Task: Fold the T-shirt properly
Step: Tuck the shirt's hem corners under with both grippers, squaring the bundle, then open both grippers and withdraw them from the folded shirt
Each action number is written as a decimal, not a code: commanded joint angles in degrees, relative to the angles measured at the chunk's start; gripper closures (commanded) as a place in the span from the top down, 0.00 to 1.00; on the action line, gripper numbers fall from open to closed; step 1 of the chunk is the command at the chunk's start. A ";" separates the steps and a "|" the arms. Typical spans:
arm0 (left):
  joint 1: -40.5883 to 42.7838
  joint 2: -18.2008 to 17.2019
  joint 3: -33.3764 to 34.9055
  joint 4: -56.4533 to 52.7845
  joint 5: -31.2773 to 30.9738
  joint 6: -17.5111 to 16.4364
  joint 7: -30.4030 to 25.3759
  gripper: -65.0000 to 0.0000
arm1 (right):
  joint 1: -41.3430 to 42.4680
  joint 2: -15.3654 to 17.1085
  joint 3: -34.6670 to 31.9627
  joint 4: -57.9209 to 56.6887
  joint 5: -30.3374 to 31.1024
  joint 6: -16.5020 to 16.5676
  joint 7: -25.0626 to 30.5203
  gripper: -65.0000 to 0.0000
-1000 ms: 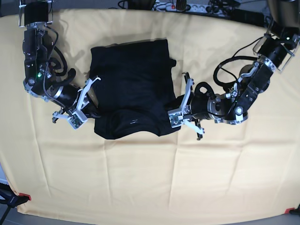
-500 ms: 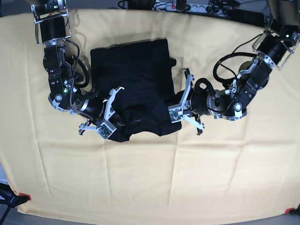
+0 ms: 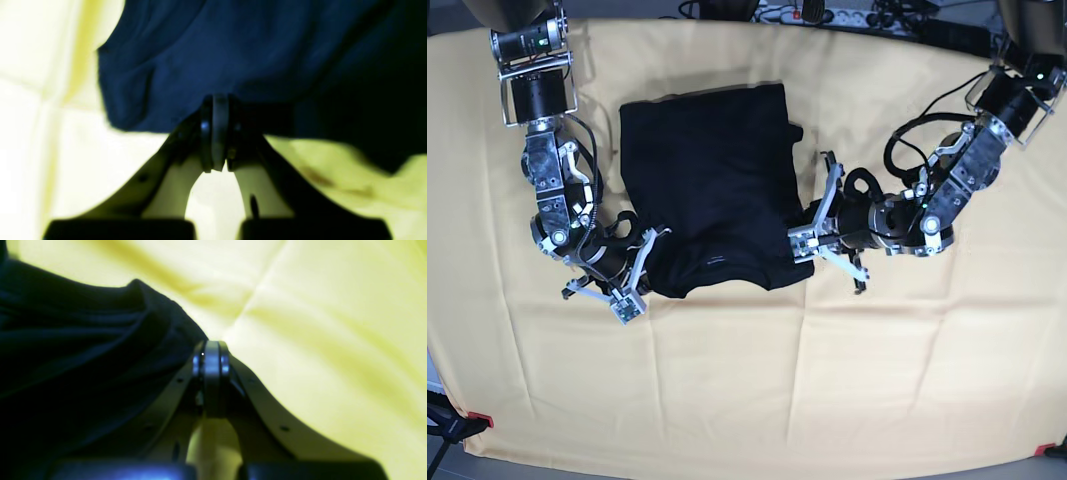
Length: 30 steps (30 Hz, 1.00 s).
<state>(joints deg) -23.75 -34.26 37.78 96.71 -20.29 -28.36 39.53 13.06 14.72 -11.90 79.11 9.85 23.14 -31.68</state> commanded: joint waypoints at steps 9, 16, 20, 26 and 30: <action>-1.55 -1.22 -0.85 -1.53 9.77 15.78 -3.08 0.00 | 2.91 0.37 1.27 2.01 1.70 -6.29 -3.78 0.00; 0.22 -5.97 -6.38 5.84 -3.82 13.66 1.68 0.00 | 0.35 0.39 13.53 13.64 19.32 6.25 -14.95 0.00; 5.62 -7.87 -15.04 10.60 -14.45 5.22 2.91 0.00 | -3.85 0.90 20.41 18.91 34.86 13.18 -22.77 0.00; 17.25 -7.80 -26.12 17.25 -25.59 -0.09 6.95 0.00 | -13.31 3.17 25.70 29.42 50.49 16.86 -33.75 0.00; 26.10 -7.82 -32.72 23.54 -27.06 -0.17 8.79 0.00 | -23.45 4.50 29.00 38.97 51.78 16.86 -34.64 0.00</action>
<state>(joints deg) 3.33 -41.23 5.58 119.48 -46.26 -28.58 49.56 -11.29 18.55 16.82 117.30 59.83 39.70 -67.79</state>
